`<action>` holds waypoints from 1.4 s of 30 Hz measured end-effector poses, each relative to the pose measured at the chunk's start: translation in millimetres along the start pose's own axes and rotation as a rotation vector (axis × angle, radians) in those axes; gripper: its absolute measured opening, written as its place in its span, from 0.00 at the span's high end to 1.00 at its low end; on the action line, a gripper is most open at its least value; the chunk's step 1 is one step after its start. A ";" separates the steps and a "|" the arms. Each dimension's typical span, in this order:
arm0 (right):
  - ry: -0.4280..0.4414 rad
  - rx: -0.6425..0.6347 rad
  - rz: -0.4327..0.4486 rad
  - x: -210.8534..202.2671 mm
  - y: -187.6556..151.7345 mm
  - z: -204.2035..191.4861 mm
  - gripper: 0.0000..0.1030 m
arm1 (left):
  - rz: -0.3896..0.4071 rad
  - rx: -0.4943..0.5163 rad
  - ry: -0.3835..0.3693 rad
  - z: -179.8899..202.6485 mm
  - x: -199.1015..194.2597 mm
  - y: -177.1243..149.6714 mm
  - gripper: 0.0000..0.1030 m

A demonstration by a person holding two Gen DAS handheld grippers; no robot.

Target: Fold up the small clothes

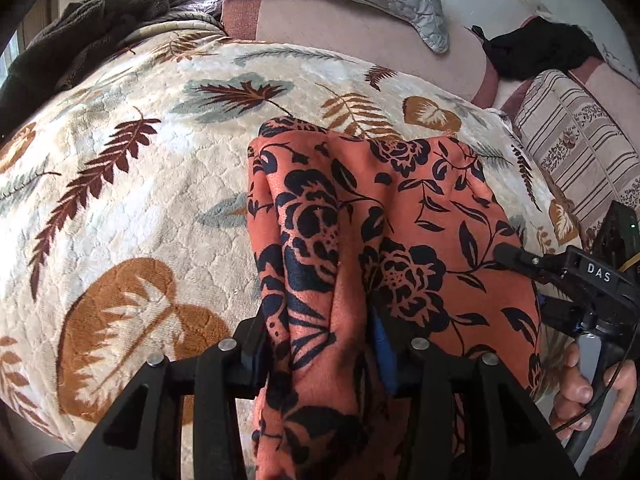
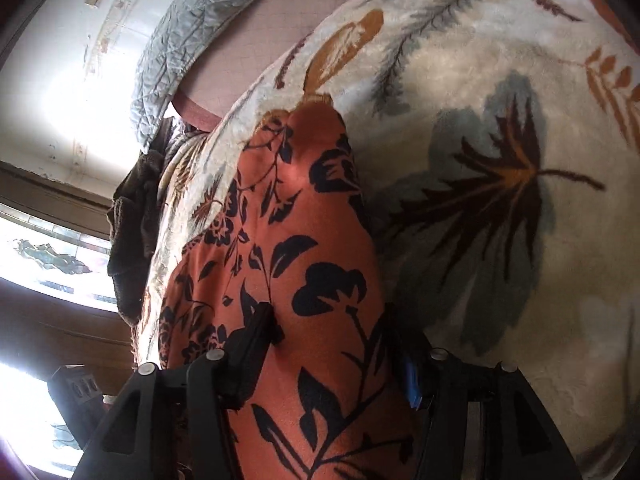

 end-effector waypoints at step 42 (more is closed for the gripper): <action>-0.296 -0.409 0.787 -389.6 -84.6 -192.2 0.30 | 0.707 0.284 0.210 75.6 -361.0 0.0 0.00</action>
Point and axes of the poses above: each gripper's, at about its wrist camera, not at the fingertips, and x roughly the way its jaws point, z to its right, y to its top, the point moved 9 cm from there along x, roughly the way its jaws point, and after that the axes turned 8 degrees about -x, right-handed, at the moved point
